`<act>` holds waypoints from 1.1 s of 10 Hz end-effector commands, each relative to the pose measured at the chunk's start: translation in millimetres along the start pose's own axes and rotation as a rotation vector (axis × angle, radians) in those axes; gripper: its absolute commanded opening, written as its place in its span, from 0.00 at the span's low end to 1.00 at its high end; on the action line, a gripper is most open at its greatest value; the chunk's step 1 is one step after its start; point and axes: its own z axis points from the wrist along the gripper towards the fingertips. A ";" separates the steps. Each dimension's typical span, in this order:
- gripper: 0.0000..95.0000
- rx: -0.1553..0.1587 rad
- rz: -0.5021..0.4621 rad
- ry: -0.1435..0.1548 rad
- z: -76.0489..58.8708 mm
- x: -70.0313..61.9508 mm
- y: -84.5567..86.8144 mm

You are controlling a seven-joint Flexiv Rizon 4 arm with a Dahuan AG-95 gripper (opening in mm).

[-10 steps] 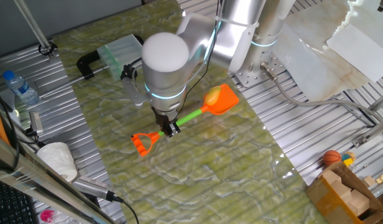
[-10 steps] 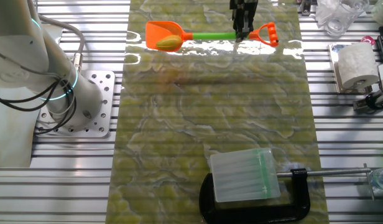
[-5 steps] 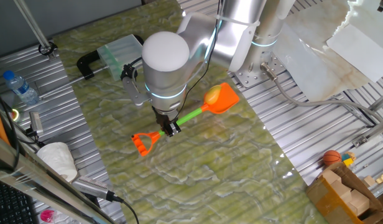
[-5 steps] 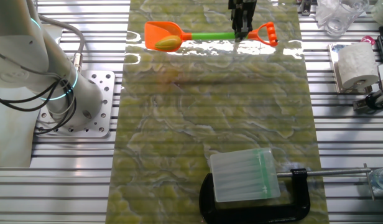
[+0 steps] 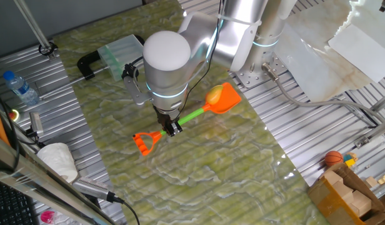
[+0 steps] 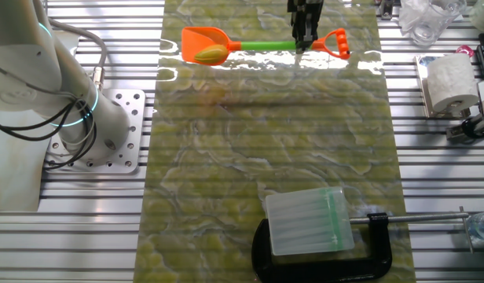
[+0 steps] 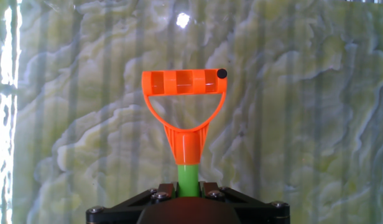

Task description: Use a shovel to scoop up an object

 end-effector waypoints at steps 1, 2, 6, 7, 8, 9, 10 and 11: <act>0.00 0.000 0.004 -0.001 -0.1 0.1 -0.1; 0.00 0.000 0.004 -0.001 -0.1 0.1 -0.1; 0.00 0.000 0.005 -0.002 -0.1 0.1 0.0; 0.00 0.000 0.005 -0.002 -0.1 0.1 0.0; 0.00 0.000 0.005 -0.002 -0.1 0.2 -0.1; 0.00 0.000 0.005 -0.003 -0.1 0.1 -0.1; 0.00 0.000 0.005 -0.003 -0.1 0.1 -0.1; 0.00 0.000 0.005 -0.003 -0.1 0.1 -0.1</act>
